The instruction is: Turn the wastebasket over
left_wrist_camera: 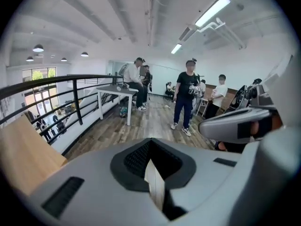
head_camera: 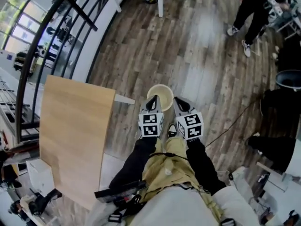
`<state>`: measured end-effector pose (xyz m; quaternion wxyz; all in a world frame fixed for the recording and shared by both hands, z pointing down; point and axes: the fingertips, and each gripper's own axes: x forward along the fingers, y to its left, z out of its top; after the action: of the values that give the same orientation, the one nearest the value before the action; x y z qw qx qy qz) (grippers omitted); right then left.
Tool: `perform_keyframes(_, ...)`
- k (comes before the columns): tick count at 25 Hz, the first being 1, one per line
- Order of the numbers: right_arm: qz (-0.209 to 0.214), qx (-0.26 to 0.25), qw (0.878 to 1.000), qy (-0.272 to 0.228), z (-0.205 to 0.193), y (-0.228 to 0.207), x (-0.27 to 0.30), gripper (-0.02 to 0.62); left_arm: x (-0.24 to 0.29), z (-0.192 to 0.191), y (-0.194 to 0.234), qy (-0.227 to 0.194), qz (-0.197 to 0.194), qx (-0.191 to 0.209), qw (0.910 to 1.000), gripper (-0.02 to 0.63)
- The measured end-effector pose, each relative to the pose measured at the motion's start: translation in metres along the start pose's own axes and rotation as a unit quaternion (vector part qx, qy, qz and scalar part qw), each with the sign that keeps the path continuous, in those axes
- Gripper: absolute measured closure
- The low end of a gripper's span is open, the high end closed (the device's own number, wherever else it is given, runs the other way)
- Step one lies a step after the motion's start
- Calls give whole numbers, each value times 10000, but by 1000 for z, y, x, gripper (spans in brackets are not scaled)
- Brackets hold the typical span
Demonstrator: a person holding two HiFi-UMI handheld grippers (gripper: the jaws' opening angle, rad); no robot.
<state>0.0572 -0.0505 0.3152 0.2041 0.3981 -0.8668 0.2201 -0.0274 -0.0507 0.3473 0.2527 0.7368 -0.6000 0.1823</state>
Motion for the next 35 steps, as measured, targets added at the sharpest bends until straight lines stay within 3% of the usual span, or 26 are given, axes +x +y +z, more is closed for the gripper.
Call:
perform_keyframes(8, -140, -388, 9932, -1088, 100, 11, -67, 577, -56, 108, -47, -1066, -88, 528, 9929, 604)
perform_keyframes(16, -313, -720, 9761, -2028, 194, 16, -113, 577, -97, 202, -71, -1915, -234, 900, 9771, 604)
perform_keyframes(25, -398, -1050, 9574, -2662, 252, 28, -144, 577, -124, 260, -77, -2457, -339, 1009, 9635, 606)
perform_keyframes(35, -563, -1217, 9355, -3269, 294, 40, -172, 577, -166, 310, -65, -3202, -248, 1002, 9417, 604)
